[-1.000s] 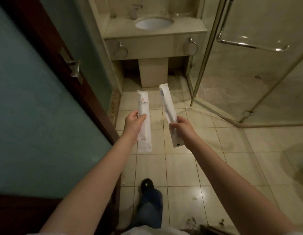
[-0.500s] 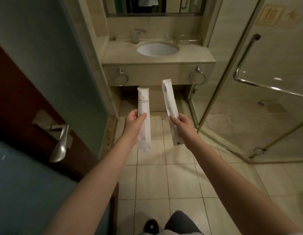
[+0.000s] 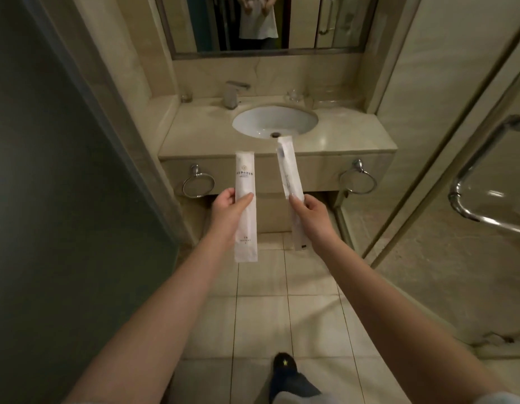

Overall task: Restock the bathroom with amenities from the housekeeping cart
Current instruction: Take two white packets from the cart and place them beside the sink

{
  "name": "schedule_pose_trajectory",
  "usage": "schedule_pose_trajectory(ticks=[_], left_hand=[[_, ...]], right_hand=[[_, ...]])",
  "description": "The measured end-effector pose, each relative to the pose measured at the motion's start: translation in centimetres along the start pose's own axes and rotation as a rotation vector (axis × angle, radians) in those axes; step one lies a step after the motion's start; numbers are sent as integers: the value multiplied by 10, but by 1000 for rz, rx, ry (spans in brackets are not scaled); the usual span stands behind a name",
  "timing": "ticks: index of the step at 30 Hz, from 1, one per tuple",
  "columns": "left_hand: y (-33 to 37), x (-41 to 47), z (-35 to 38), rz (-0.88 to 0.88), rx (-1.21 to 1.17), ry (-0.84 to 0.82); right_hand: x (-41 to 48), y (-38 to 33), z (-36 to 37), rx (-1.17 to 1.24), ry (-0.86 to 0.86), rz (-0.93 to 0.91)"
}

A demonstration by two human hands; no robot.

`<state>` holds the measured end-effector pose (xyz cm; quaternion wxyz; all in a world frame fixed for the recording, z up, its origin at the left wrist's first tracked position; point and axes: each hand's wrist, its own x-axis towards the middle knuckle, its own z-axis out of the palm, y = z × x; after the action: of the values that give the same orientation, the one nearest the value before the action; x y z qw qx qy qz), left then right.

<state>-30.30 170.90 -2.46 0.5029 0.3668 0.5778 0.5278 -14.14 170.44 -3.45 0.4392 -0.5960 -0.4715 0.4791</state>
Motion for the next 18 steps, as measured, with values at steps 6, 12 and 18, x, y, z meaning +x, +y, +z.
schedule_pose_trajectory(ticks=[6, 12, 18], left_hand=[[37, 120, 27, -4, -4, 14], [52, 241, 35, -25, 6, 15], [73, 373, 44, -20, 25, -49]], right_hand=[[126, -32, 16, -9, -21, 8], [239, -53, 45, -35, -30, 35], [356, -67, 75, -31, 70, 22]])
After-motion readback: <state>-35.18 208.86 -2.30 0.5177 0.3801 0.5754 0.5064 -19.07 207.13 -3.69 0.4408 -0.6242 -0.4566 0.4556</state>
